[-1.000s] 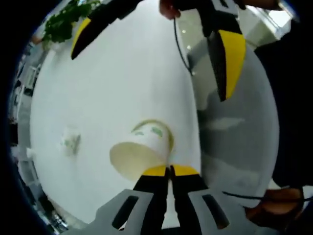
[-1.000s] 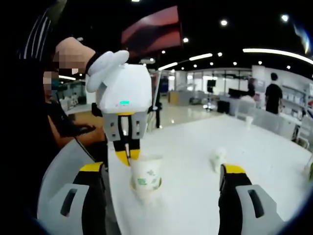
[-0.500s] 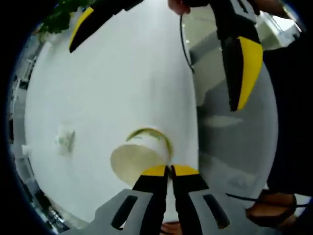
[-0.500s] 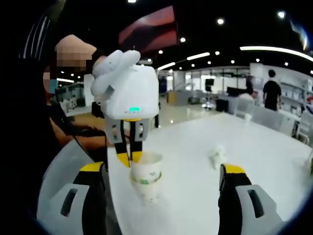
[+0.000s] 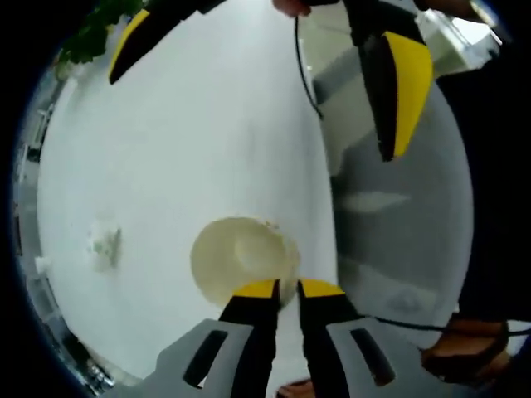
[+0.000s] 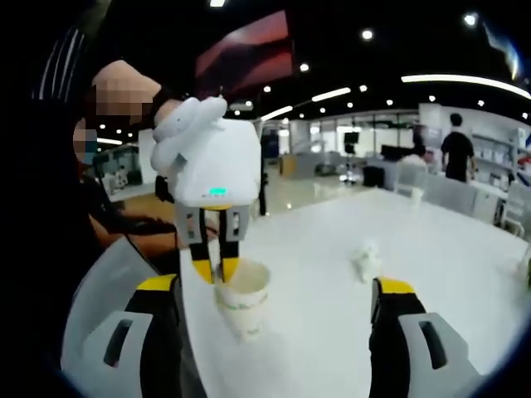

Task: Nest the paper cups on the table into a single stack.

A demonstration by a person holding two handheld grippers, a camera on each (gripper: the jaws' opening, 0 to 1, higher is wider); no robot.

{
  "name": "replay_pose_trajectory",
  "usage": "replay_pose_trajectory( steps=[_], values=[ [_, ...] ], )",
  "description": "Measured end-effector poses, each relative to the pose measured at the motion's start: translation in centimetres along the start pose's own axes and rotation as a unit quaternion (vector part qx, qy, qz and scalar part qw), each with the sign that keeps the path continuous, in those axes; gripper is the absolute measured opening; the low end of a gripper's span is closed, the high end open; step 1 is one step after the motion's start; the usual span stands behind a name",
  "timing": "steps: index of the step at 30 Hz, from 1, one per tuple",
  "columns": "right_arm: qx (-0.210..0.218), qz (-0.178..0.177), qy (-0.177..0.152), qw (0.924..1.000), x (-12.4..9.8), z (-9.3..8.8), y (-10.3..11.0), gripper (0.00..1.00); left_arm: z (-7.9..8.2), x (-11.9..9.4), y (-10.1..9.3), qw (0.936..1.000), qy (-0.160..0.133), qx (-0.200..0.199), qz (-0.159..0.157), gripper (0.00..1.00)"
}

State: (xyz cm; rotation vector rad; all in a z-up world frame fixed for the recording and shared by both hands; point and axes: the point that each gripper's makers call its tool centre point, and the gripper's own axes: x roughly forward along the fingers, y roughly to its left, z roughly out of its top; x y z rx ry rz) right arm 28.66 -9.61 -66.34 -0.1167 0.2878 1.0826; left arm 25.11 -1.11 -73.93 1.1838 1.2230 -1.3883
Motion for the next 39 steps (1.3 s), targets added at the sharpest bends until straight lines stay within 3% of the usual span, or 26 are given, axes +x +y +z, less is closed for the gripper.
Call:
replay_pose_trajectory(
  steps=[23,28,34,39],
  values=[
    [-0.003,0.012,0.004,0.9999,0.7,0.3,0.4,0.93,-1.1,-0.5,-0.2,0.9983,-0.04,-0.04,0.014,0.33],
    [-0.005,0.014,0.008,0.9999,0.8,0.2,0.5,0.93,-1.3,-0.5,0.2,0.9961,-0.067,-0.049,0.031,0.48],
    [-0.003,0.012,0.013,0.9998,0.6,0.3,0.2,0.93,-2.1,-0.7,0.4,0.9928,-0.089,-0.067,0.045,0.59],
    [-0.001,0.011,0.017,0.9998,0.5,0.3,-0.1,0.93,-2.6,-0.8,0.8,0.9854,-0.123,-0.099,0.063,0.71]
  ],
)
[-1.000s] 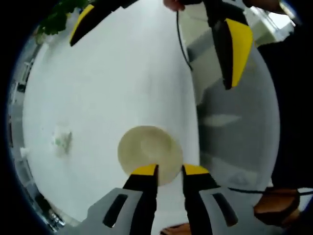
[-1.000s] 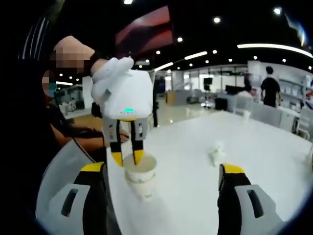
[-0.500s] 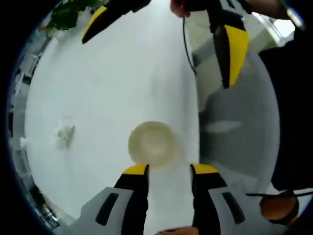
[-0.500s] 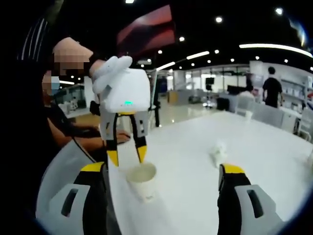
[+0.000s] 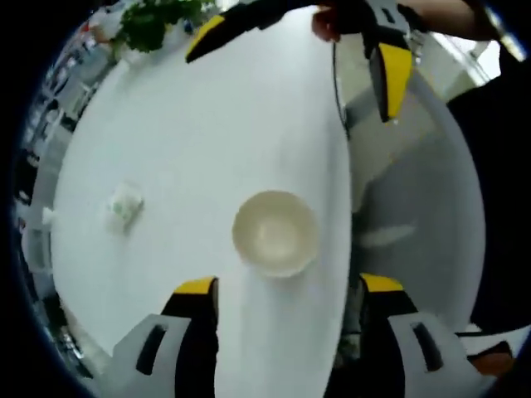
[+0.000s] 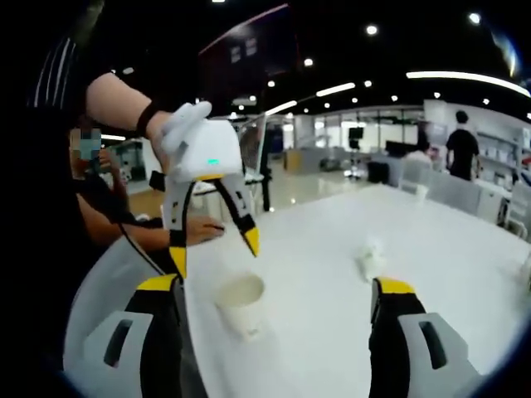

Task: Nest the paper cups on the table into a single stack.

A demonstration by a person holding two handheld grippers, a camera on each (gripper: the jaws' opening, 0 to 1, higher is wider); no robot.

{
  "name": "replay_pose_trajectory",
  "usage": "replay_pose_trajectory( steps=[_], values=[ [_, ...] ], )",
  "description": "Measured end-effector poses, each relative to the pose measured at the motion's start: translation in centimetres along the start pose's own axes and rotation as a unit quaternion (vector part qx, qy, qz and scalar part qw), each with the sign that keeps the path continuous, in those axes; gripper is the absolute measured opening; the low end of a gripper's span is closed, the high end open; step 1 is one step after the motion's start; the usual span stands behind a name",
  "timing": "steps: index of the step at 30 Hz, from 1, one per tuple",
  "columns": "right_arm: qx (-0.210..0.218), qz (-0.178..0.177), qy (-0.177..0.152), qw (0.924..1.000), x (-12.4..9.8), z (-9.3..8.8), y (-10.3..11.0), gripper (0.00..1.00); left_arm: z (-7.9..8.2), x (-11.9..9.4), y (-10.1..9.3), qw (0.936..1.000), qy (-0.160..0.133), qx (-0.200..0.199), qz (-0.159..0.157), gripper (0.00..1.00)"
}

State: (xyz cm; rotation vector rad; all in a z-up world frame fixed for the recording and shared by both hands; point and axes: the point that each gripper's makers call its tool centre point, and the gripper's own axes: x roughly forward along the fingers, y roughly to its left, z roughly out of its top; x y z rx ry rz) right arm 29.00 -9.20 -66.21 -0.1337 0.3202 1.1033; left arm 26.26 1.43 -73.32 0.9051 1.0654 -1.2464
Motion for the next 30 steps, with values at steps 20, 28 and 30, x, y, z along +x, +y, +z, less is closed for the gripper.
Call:
replay_pose_trajectory(
  steps=[20,28,30],
  values=[
    [0.016,-0.016,0.013,0.9997,-0.5,0.8,-1.1,0.92,-0.8,-1.2,2.7,0.9811,-0.138,-0.122,0.058,0.93],
    [0.02,-0.025,0.017,0.9994,-0.3,1.0,-1.6,0.94,0.2,-2.5,4.1,0.9529,-0.229,-0.181,0.082,1.0],
    [0.02,-0.026,0.019,0.9993,-0.2,1.1,-1.7,0.96,0.1,-2.8,4.7,0.9464,-0.245,-0.189,0.093,1.0]
  ],
)
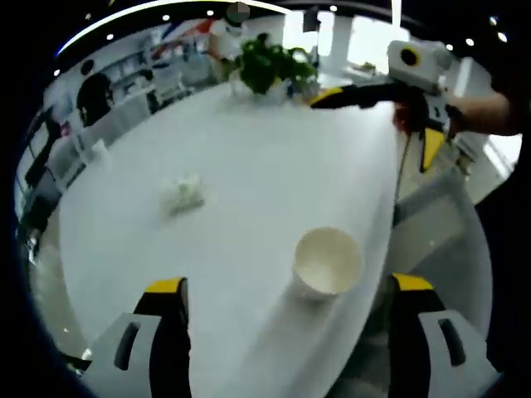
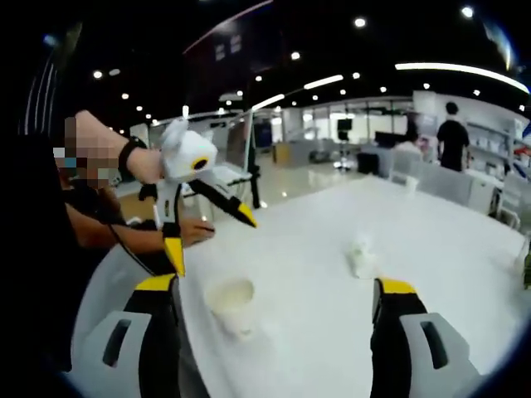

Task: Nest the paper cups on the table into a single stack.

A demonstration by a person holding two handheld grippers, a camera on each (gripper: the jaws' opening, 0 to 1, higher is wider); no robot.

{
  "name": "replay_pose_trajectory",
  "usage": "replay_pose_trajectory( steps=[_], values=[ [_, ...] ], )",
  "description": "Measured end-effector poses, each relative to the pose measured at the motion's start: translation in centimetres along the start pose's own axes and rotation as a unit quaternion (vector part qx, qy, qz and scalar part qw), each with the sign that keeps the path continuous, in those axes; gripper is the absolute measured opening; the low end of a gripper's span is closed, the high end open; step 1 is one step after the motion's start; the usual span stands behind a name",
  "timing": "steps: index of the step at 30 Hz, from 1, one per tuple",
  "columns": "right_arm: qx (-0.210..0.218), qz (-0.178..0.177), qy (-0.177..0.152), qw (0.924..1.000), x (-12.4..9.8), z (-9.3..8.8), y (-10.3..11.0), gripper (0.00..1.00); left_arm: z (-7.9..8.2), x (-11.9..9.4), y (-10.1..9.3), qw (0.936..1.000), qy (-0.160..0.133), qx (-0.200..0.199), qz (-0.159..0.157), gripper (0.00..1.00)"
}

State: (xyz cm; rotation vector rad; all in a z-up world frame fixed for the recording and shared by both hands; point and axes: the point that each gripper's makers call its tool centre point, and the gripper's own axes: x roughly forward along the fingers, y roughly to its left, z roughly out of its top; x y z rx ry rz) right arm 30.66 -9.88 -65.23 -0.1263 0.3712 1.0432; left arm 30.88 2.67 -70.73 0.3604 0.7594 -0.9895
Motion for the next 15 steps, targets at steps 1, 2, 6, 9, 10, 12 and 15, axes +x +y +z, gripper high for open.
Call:
replay_pose_trajectory(
  steps=[1,2,6,9,10,12,15],
  values=[
    [-0.001,-0.002,0.001,1.0,0.0,0.1,-0.1,0.97,0.2,-0.1,0.1,0.9999,-0.013,-0.004,0.0,1.0],
    [-0.001,-0.002,0.003,1.0,0.1,0.2,-0.1,0.97,0.2,-0.1,0.1,0.9998,-0.015,-0.009,-0.001,1.0],
    [-0.002,-0.006,0.006,1.0,0.1,0.2,-0.6,0.98,0.7,-0.4,0.3,0.9973,-0.052,-0.052,0.001,1.0],
    [0.002,-0.015,0.013,0.9998,0.2,0.0,-1.2,0.98,0.8,-0.6,0.2,0.9963,-0.067,-0.054,0.001,1.0],
    [0.004,-0.016,0.015,0.9997,0.3,-0.1,-1.4,0.98,0.8,-0.7,0.3,0.9962,-0.071,-0.05,0.005,1.0],
    [0.008,-0.02,0.02,0.9996,0.3,-0.1,-1.7,0.98,1.1,-0.8,0.1,0.9957,-0.084,-0.039,0.004,0.99],
    [0.007,-0.024,0.026,0.9994,0.3,0.1,-2.1,0.97,1.7,-1.3,0.1,0.9934,-0.107,-0.041,0.006,0.98]
  ],
)
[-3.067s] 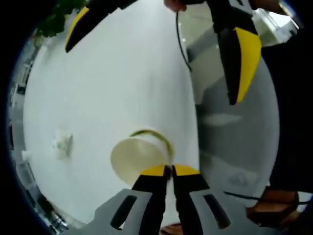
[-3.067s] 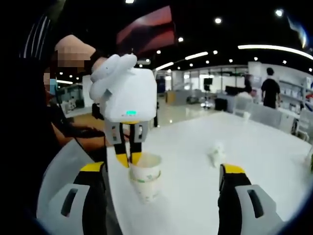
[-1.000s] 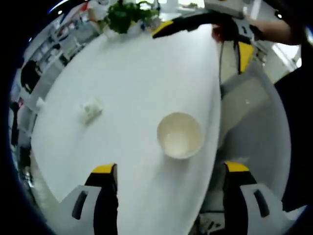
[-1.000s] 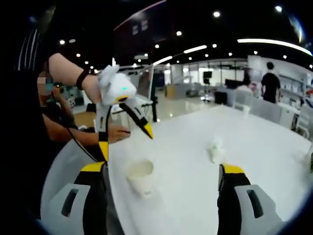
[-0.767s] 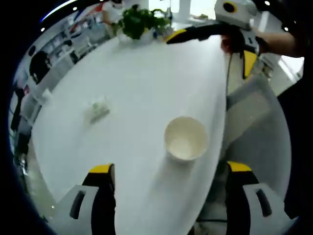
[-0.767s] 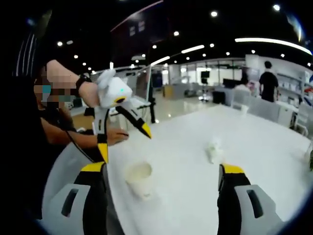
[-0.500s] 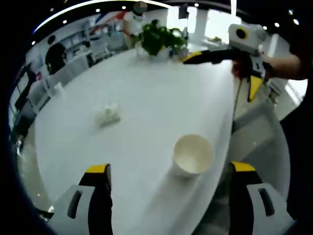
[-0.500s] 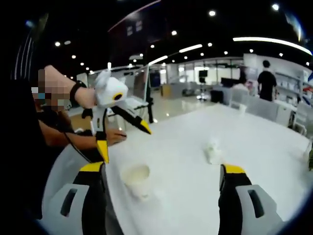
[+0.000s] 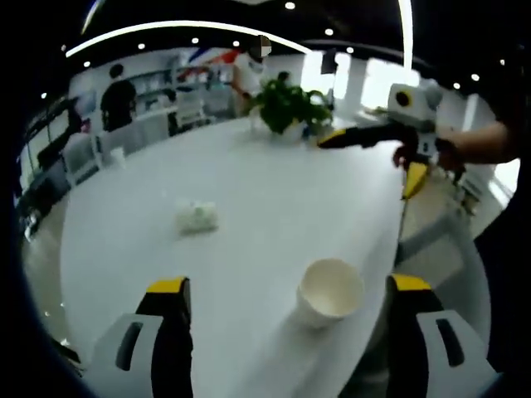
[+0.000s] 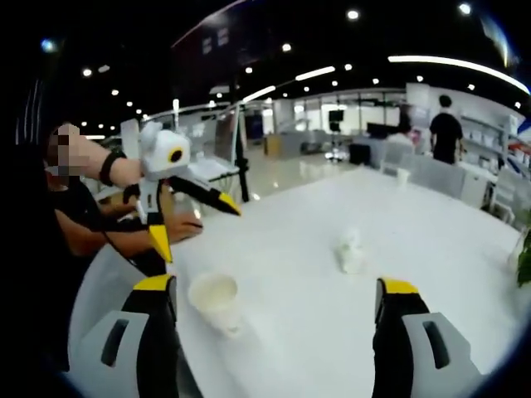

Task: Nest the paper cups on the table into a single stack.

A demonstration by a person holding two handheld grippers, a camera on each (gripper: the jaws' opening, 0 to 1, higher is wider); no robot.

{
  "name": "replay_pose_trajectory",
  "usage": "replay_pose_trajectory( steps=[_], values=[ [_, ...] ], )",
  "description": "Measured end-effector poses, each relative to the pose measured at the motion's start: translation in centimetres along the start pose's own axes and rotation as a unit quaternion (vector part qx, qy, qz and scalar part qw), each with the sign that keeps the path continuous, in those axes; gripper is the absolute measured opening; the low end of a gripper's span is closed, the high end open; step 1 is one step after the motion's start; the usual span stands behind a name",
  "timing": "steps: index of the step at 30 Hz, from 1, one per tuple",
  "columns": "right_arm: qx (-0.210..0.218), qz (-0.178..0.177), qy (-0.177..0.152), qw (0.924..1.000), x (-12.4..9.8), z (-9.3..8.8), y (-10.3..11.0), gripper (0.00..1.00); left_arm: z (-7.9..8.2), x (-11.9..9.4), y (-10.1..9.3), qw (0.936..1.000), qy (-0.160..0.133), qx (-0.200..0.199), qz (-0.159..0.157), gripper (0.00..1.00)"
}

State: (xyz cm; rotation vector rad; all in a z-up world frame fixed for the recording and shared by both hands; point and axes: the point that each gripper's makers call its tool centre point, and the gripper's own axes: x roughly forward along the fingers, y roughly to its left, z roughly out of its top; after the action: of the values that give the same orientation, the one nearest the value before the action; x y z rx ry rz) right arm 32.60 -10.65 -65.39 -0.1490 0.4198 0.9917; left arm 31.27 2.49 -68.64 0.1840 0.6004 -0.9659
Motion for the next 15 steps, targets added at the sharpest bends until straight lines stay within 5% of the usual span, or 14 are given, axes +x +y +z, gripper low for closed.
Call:
replay_pose_trajectory(
  steps=[15],
  values=[
    [-0.022,-0.008,0.031,0.9992,0.6,1.3,-2.4,0.94,1.4,-0.1,0.4,0.9988,-0.044,0.021,0.006,0.9]
  ],
)
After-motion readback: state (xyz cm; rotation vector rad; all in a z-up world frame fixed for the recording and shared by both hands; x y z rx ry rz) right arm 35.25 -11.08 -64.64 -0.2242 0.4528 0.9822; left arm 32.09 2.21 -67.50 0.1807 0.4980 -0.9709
